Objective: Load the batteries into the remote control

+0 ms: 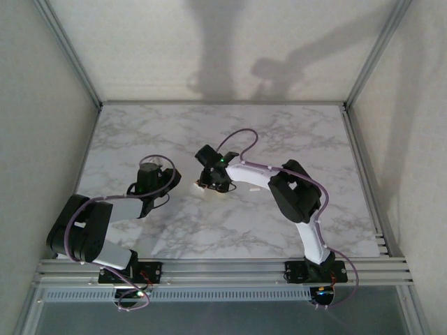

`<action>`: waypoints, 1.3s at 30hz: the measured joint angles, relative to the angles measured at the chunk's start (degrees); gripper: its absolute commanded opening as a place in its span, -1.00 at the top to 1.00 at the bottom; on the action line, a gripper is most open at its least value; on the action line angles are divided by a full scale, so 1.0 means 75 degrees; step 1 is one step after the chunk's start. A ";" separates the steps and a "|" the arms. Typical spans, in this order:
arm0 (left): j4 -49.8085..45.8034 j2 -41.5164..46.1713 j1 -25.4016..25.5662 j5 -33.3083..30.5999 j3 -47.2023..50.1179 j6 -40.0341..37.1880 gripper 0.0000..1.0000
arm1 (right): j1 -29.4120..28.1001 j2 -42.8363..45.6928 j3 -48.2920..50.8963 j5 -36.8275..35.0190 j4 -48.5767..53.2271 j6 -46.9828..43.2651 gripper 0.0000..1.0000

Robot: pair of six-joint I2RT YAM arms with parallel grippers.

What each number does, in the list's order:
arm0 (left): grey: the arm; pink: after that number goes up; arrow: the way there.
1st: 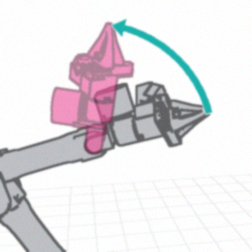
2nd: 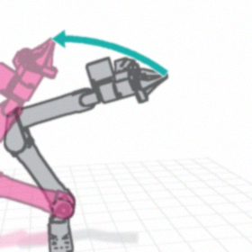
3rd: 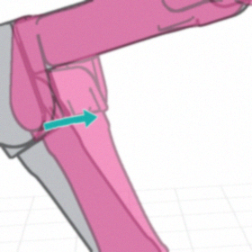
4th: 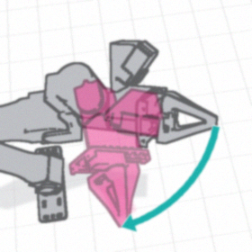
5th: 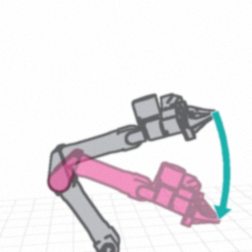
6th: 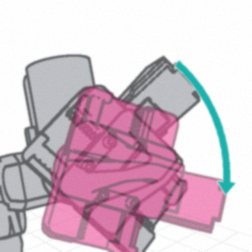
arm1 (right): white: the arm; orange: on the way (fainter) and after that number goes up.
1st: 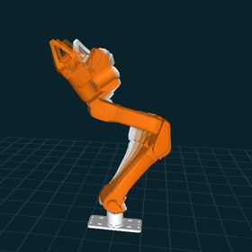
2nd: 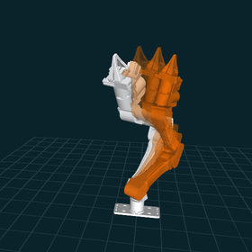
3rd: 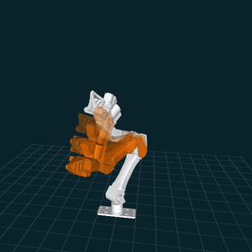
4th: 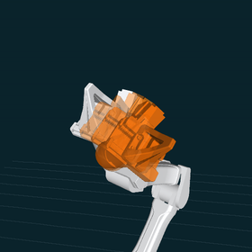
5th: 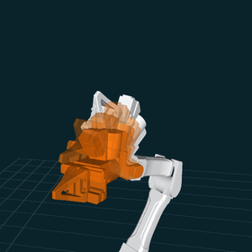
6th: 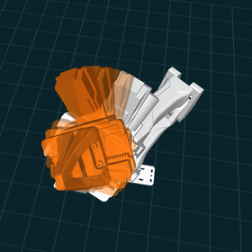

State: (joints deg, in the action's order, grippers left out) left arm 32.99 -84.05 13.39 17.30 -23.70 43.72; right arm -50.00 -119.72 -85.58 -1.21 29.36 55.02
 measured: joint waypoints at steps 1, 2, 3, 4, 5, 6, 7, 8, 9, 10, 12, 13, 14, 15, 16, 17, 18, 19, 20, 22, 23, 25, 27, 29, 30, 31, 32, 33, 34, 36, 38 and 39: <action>0.0070 0.0000 0.0000 0.0023 0.0012 -0.0009 0.74 | 0.0035 0.0064 0.0131 0.0047 -0.0087 0.0003 -0.05; 0.0128 0.0000 0.0003 0.0055 0.0029 -0.0032 0.74 | 0.0067 0.0093 0.0213 0.0114 -0.0189 0.0000 -0.04; 0.0163 0.0000 0.0017 0.0079 0.0035 -0.0038 0.74 | 0.0085 0.0108 0.0236 0.0149 -0.0230 0.0003 -0.02; 0.0204 0.0000 0.0038 0.0102 0.0038 -0.0058 0.73 | 0.0099 0.0122 0.0274 0.0175 -0.0289 0.0003 -0.01; 0.0245 0.0000 0.0055 0.0128 0.0038 -0.0070 0.73 | 0.0117 0.0149 0.0335 0.0213 -0.0353 0.0003 -0.01; 0.0265 0.0000 0.0070 0.0131 0.0038 -0.0090 0.73 | 0.0125 0.0163 0.0370 0.0251 -0.0402 0.0006 -0.01; 0.0277 0.0000 0.0087 0.0134 0.0038 -0.0096 0.73 | 0.0137 0.0175 0.0393 0.0297 -0.0431 0.0009 -0.01; 0.0289 0.0000 0.0099 0.0152 0.0038 -0.0119 0.73 | 0.0154 0.0178 0.0408 0.0335 -0.0452 0.0015 -0.01; 0.0312 0.0000 0.0105 0.0160 0.0038 -0.0122 0.73 | 0.0172 0.0178 0.0414 0.0376 -0.0458 0.0026 -0.01; 0.0326 0.0000 0.0117 0.0160 0.0038 -0.0146 0.73 | 0.0189 0.0181 0.0414 0.0399 -0.0460 0.0032 -0.01; 0.0373 -0.0017 0.0128 0.0166 0.0038 -0.0157 0.73 | 0.0219 0.0181 0.0414 0.0463 -0.0458 0.0032 -0.01; 0.0385 -0.0029 0.0140 0.0169 0.0038 -0.0178 0.72 | 0.0224 0.0178 0.0414 0.0495 -0.0455 0.0029 -0.01; 0.0391 -0.0035 0.0154 0.0189 0.0038 -0.0207 0.73 | 0.0233 0.0178 0.0414 0.0519 -0.0452 0.0029 -0.01; 0.0399 -0.0044 0.0166 0.0204 0.0038 -0.0207 0.72 | 0.0236 0.0178 0.0411 0.0545 -0.0449 0.0026 -0.01; 0.0405 -0.0058 0.0175 0.0219 0.0038 -0.0213 0.72 | 0.0242 0.0166 0.0405 0.0560 -0.0431 0.0023 -0.01; 0.0405 -0.0073 0.0189 0.0242 0.0038 -0.0230 0.71 | 0.0242 0.0146 0.0379 0.0571 -0.0399 0.0006 0.00; 0.0411 -0.0096 0.0207 0.0256 0.0038 -0.0236 0.71 | 0.0242 0.0125 0.0350 0.0571 -0.0367 -0.0006 -0.01; 0.0428 -0.0128 0.0221 0.0297 0.0035 -0.0239 0.71 | 0.0242 0.0099 0.0294 0.0571 -0.0303 -0.0032 0.00; 0.0431 -0.0169 0.0242 0.0321 0.0035 -0.0242 0.70 | 0.0242 0.0052 0.0213 0.0571 -0.0219 -0.0058 0.01; 0.0431 -0.0251 0.0262 0.0353 0.0035 -0.0262 0.71 | 0.0242 -0.0026 0.0058 0.0571 -0.0029 -0.0122 0.01; 0.0431 -0.0286 0.0271 0.0358 0.0035 -0.0265 0.70 | 0.0242 -0.0047 0.0023 0.0565 0.0023 -0.0149 0.01; 0.0431 -0.0332 0.0277 0.0358 0.0035 -0.0271 0.70 | 0.0242 -0.0058 0.0003 0.0536 0.0064 -0.0221 0.01; 0.0431 -0.0347 0.0286 0.0361 0.0032 -0.0294 0.70 | 0.0239 -0.0082 -0.0052 0.0510 0.0134 -0.0291 0.01; 0.0428 -0.0358 0.0300 0.0361 0.0032 -0.0294 0.70 | 0.0233 -0.0125 -0.0152 0.0490 0.0239 -0.0405 0.00; 0.0428 -0.0358 0.0306 0.0361 0.0032 -0.0297 0.70 | 0.0236 -0.0125 -0.0157 0.0475 0.0230 -0.0469 -0.01; 0.0428 -0.0358 0.0309 0.0361 0.0032 -0.0309 0.69 | 0.0251 -0.0125 -0.0157 0.0460 0.0230 -0.0542 -0.01; 0.0428 -0.0358 0.0312 0.0361 0.0032 -0.0321 0.69 | 0.0262 -0.0125 -0.0157 0.0458 0.0216 -0.0615 -0.01; 0.0428 -0.0358 0.0312 0.0361 0.0032 -0.0323 0.69 | 0.0280 -0.0122 -0.0157 0.0466 0.0204 -0.0705 -0.01; 0.0428 -0.0358 0.0312 0.0358 0.0032 -0.0326 0.68 | 0.0303 -0.0117 -0.0154 0.0504 0.0195 -0.0804 -0.01; 0.0423 -0.0356 0.0312 0.0358 0.0032 -0.0329 0.64 | 0.0367 -0.0111 -0.0154 0.0600 0.0163 -0.0979 -0.02; 0.0420 -0.0353 0.0321 0.0358 0.0032 -0.0367 0.50 | 0.0455 -0.0108 -0.0149 0.0664 0.0061 -0.1107 -0.10; 0.0396 -0.0347 0.0335 0.0358 0.0032 -0.0391 0.39 | 0.0522 -0.0108 -0.0128 0.0726 -0.0017 -0.1163 -0.19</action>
State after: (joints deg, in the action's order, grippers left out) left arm 35.97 -86.65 15.90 19.99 -23.46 40.80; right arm -46.09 -120.53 -86.54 4.23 29.23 46.30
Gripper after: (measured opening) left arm 0.237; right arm 0.540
